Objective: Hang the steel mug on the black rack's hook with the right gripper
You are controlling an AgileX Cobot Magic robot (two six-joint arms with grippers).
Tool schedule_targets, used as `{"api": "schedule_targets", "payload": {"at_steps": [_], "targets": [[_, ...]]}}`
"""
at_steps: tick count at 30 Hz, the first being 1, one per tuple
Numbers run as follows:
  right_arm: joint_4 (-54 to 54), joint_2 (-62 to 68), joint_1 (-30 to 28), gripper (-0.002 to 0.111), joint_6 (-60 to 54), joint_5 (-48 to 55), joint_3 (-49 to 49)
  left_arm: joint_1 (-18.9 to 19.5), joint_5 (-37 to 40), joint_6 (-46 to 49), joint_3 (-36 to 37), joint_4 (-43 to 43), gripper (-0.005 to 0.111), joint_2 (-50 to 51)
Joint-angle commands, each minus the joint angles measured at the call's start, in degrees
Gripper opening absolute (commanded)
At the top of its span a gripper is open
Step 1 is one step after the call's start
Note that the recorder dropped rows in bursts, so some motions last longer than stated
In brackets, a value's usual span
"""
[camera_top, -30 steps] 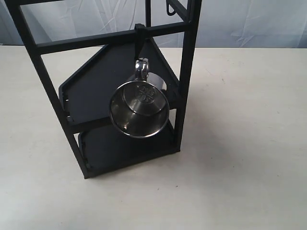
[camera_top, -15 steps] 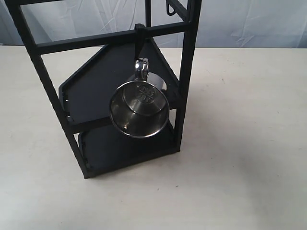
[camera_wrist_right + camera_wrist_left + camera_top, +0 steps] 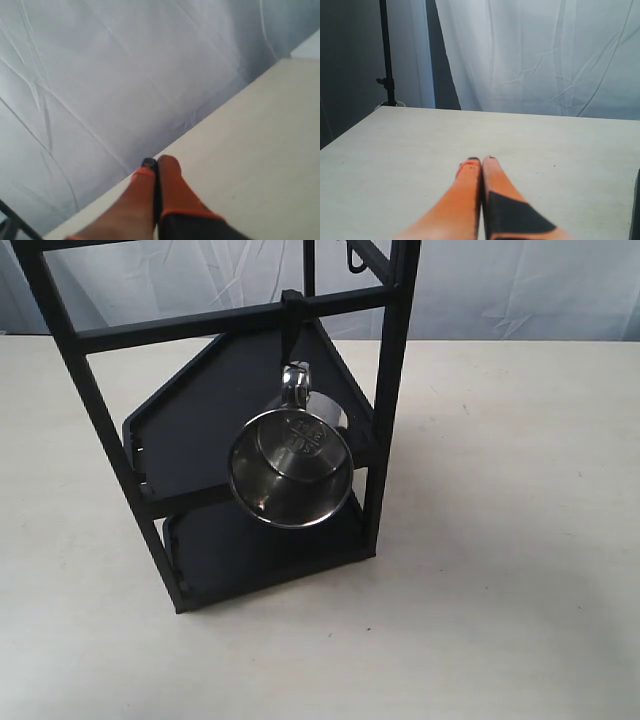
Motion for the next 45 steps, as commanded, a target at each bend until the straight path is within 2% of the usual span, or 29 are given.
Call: {"api": "schedule_targets", "payload": {"at_steps": [1, 45], "targets": [[-4.4, -0.4, -3.4, -0.001, -17.4, -2.6, 0.4, -0.5, -0.3, -0.1, 0.0, -0.4, 0.002, -0.3], [-4.3, -0.4, -3.3, -0.001, -18.0, -1.8, 0.4, -0.5, -0.3, -0.1, 0.0, -0.4, 0.002, -0.3]]}}
